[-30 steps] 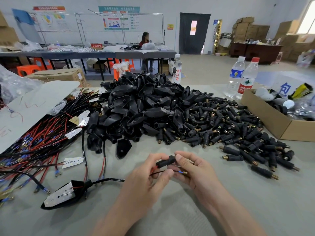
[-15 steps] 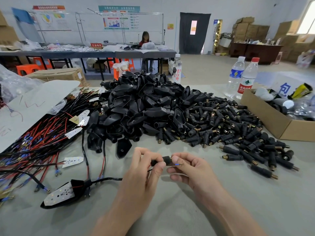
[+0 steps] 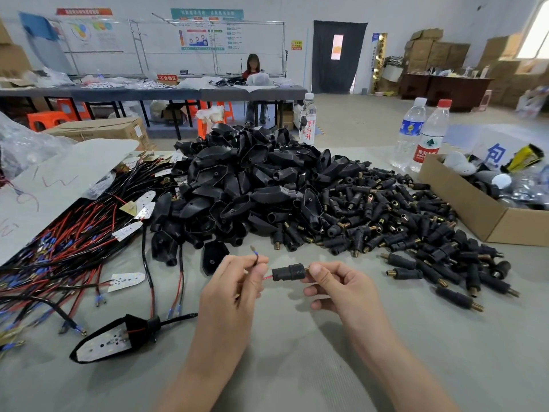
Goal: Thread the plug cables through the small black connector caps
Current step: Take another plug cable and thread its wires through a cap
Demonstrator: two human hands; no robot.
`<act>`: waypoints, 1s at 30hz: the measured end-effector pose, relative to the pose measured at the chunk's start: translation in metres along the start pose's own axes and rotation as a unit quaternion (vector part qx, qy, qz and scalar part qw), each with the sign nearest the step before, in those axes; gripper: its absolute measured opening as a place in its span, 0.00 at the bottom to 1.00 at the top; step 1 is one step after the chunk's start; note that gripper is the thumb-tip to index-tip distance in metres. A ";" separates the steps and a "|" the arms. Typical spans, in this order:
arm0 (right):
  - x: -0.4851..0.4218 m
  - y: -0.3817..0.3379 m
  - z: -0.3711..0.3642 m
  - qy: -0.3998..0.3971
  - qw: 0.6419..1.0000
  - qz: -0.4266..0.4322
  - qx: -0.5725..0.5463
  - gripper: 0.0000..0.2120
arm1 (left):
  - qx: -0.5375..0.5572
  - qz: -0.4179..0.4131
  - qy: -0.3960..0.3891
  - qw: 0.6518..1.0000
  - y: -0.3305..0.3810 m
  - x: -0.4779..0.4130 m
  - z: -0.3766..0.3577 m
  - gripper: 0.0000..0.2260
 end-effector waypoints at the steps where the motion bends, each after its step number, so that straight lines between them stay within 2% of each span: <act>1: 0.000 -0.001 0.002 0.008 1.000 0.003 -0.001 0.07 | -0.003 0.017 0.000 1.000 -0.004 -0.001 0.001 0.06; 4: -0.001 -0.003 0.008 0.024 1.000 0.007 -0.006 0.06 | -0.030 0.047 -0.008 0.998 -0.011 -0.002 0.003 0.09; 11: 0.003 0.003 -0.010 -0.033 0.999 -0.015 -0.005 0.15 | -0.026 0.063 -0.023 0.997 -0.008 -0.002 0.002 0.09; 21: 0.005 0.002 -0.012 -0.033 0.999 -0.013 -0.022 0.10 | 0.123 0.126 -0.071 0.982 -0.013 0.001 -0.010 0.09; 27: 0.005 -0.004 -0.007 -0.002 0.999 0.007 -0.033 0.17 | 0.118 0.098 -0.022 0.988 -0.007 -0.002 0.001 0.09; 30: 0.002 0.000 -0.006 0.006 0.999 0.005 -0.039 0.18 | 0.217 0.136 -0.009 0.967 -0.013 -0.005 0.006 0.11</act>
Point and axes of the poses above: each hand's wrist, its own x-axis away from the middle knuckle, its own z-axis out of the back of the hand, y = z × x, the point moved 7 cm from there along -x, towards the middle knuckle, and after that the axes turned 5 degrees about -y, right-handed, at the moved point
